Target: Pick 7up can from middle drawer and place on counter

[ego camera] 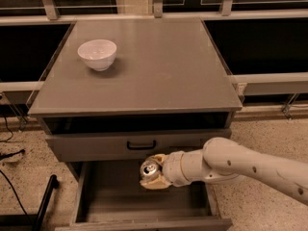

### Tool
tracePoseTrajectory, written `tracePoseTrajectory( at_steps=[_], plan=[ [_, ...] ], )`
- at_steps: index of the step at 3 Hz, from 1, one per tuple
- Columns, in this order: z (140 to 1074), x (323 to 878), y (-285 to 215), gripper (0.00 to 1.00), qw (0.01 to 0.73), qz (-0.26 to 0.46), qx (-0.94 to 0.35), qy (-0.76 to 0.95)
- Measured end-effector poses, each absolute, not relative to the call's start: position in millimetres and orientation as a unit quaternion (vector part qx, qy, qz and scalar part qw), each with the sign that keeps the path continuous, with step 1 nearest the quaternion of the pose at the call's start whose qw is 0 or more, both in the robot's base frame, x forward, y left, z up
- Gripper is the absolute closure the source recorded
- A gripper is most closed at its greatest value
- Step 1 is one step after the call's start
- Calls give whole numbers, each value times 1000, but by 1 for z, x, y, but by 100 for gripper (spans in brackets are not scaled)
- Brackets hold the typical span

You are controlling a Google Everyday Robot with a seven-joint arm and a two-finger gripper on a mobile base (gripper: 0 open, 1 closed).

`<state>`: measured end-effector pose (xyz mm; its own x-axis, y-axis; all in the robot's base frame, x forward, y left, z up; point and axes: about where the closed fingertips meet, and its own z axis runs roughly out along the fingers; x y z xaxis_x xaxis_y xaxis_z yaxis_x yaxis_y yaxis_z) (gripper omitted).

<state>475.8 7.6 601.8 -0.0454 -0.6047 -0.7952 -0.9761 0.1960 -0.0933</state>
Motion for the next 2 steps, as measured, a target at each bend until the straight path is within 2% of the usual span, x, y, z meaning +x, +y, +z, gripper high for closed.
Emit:
tracePoseTrajectory(
  at_steps=[1, 2],
  plan=[
    [674, 457, 1, 100, 358, 217, -574, 703],
    [678, 456, 2, 100, 357, 218, -574, 704]
  ],
)
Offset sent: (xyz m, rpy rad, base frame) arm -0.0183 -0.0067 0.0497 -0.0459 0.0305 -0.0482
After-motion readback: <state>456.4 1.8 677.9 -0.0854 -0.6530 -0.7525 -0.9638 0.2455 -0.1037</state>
